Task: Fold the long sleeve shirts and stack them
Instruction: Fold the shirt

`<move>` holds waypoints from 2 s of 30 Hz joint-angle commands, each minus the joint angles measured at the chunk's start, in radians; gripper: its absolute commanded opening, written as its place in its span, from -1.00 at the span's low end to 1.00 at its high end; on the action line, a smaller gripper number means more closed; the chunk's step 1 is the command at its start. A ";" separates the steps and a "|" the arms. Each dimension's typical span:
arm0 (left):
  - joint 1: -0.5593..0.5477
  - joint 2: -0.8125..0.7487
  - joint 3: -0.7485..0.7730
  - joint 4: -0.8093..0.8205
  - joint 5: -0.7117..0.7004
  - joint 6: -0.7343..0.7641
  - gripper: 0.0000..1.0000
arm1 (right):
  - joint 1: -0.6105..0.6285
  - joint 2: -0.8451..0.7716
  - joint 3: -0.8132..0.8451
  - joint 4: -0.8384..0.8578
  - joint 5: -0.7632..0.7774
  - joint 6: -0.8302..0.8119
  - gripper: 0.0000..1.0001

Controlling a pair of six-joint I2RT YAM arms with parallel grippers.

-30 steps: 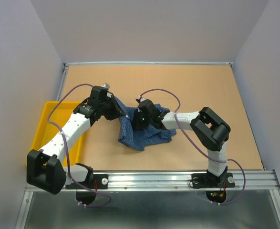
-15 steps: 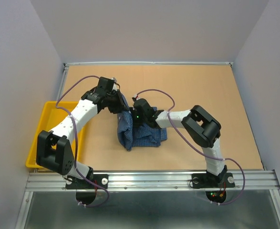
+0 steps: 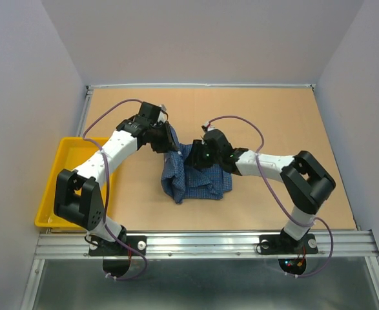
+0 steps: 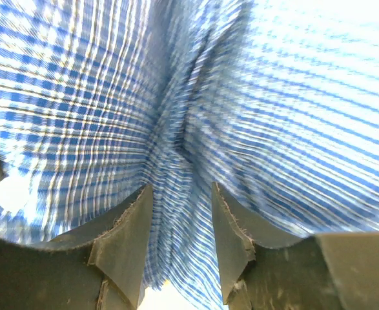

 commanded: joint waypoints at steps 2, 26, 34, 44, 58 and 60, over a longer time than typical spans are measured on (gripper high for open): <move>-0.016 0.011 0.080 -0.020 -0.001 0.056 -1.00 | -0.070 -0.151 -0.108 -0.038 0.043 -0.033 -0.08; -0.254 0.235 0.284 -0.115 -0.064 0.158 -1.00 | -0.178 0.003 -0.168 -0.007 -0.061 0.004 -0.36; -0.343 0.299 0.341 -0.118 -0.092 0.141 -1.00 | -0.181 0.028 -0.171 0.009 -0.069 0.013 -0.36; -0.374 0.318 0.332 -0.072 -0.072 0.067 -0.99 | -0.181 0.030 -0.181 0.025 -0.069 0.024 -0.36; -0.372 0.206 0.301 0.020 -0.106 -0.010 -0.76 | -0.185 -0.069 -0.195 0.025 -0.013 0.010 -0.24; -0.369 0.204 0.294 0.018 -0.107 -0.011 -0.81 | -0.191 -0.092 -0.194 0.022 -0.006 0.006 -0.23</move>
